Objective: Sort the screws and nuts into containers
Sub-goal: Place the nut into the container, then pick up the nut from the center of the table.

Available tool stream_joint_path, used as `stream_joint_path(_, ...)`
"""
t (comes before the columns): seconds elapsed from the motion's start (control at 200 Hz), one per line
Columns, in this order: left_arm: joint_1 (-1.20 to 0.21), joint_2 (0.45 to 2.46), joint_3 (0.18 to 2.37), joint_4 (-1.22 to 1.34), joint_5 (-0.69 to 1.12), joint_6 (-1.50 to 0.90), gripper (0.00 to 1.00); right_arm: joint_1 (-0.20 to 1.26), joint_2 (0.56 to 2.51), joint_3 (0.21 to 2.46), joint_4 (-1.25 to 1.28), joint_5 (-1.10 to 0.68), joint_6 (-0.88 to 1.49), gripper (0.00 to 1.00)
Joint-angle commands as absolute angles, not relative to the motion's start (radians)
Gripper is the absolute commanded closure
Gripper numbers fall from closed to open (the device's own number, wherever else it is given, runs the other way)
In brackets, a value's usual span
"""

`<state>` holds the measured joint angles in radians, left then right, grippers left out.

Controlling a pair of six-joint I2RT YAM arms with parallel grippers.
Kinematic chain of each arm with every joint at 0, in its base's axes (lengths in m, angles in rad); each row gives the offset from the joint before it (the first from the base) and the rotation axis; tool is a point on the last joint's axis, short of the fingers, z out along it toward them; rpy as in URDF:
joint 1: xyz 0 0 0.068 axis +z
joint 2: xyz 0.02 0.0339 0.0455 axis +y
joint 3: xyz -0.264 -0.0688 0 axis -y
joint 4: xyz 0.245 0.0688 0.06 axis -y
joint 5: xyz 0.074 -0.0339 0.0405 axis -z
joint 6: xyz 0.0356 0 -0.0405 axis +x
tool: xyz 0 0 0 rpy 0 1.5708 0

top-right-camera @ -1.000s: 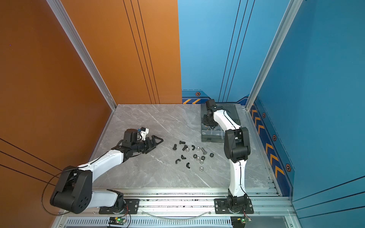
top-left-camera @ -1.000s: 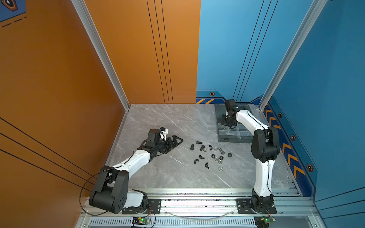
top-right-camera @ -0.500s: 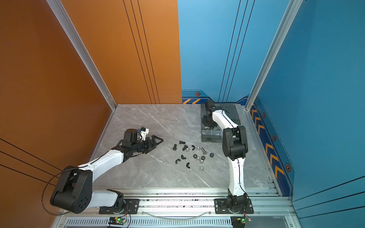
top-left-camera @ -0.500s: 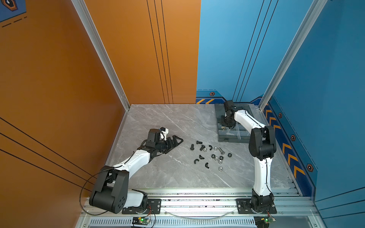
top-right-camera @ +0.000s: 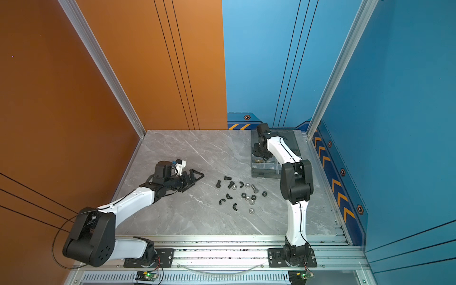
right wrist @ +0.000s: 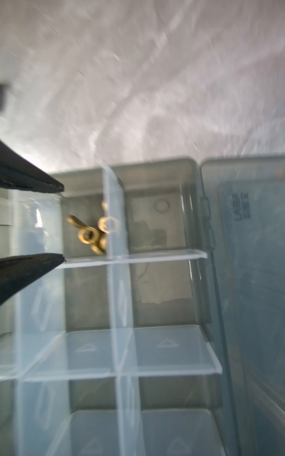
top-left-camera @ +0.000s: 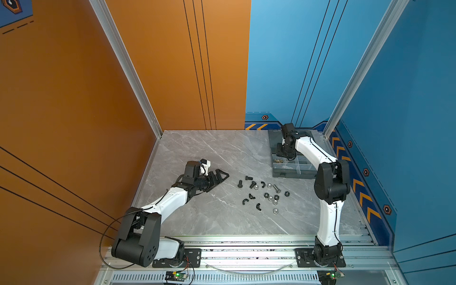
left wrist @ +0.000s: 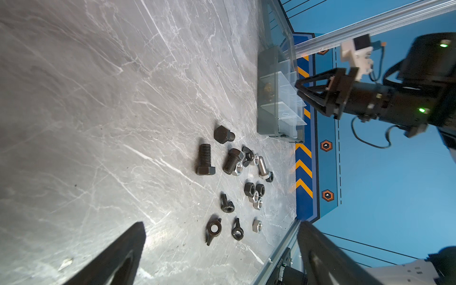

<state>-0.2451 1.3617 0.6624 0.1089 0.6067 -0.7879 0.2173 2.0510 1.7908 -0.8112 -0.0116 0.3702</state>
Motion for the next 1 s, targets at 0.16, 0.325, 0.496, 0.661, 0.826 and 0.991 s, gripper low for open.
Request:
stream_joint_path(0.16,-0.25,1.36,0.677,0.106,0.623,-0.793,0.02,0.368,1.801,1.56,-0.851,-0.097,0.359,0.53)
stream_joint_path(0.325,-0.248,1.362,0.674,0.103,0.62,-0.794,0.02,0.489,1.734,1.418,-0.852,-0.06,0.479,0.51)
stream_joint_path(0.496,-0.248,1.364,0.671,0.104,0.624,-0.798,0.02,0.615,1.72,1.308,-0.827,-0.037,0.634,0.51)
stream_joint_path(0.661,-0.247,1.363,0.67,0.094,0.629,-0.796,0.02,0.692,1.737,1.262,-0.839,-0.035,0.696,0.52)
stream_joint_path(0.826,-0.249,1.361,0.667,0.093,0.626,-0.795,0.02,0.749,1.74,1.232,-0.83,-0.043,0.727,0.53)
stream_joint_path(0.991,-0.249,1.364,0.669,0.094,0.625,-0.796,0.02,0.779,1.759,1.211,-0.824,-0.042,0.743,0.56)
